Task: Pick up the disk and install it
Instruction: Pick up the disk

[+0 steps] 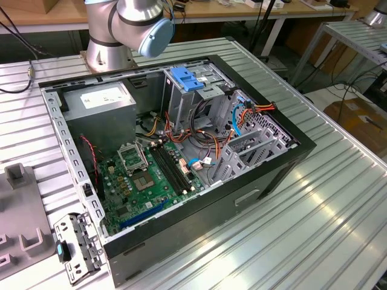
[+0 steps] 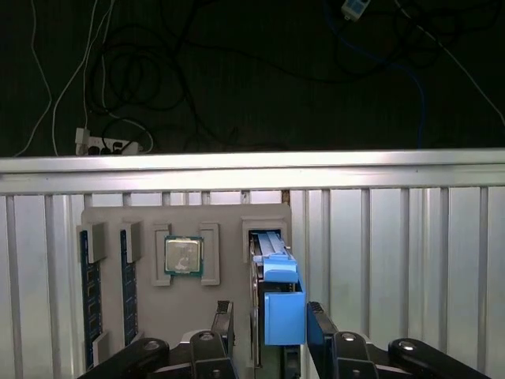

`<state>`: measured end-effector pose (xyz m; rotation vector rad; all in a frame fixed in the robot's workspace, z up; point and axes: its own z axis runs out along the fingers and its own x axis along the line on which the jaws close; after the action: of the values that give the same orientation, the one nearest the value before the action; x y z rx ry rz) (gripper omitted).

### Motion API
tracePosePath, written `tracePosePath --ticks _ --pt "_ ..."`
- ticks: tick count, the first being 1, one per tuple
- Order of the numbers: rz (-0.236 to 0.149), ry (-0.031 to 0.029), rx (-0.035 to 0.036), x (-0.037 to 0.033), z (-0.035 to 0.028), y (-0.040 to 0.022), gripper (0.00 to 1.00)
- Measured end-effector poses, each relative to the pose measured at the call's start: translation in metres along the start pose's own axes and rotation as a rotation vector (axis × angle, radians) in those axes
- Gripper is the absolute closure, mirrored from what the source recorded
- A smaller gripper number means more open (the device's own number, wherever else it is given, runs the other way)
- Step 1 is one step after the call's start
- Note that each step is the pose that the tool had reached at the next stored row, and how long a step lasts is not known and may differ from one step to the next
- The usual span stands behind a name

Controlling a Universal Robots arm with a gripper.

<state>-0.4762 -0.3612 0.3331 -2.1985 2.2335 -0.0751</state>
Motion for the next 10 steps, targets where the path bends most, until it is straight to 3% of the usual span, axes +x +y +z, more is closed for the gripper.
tracePosePath --ticks 4,10 --pt "-0.016 -0.0006 0.0005 -0.0002 0.0042 0.0002 0.50" --pt "-0.028 -0.0011 0.0007 -0.0014 0.0170 0.0028 0.50"
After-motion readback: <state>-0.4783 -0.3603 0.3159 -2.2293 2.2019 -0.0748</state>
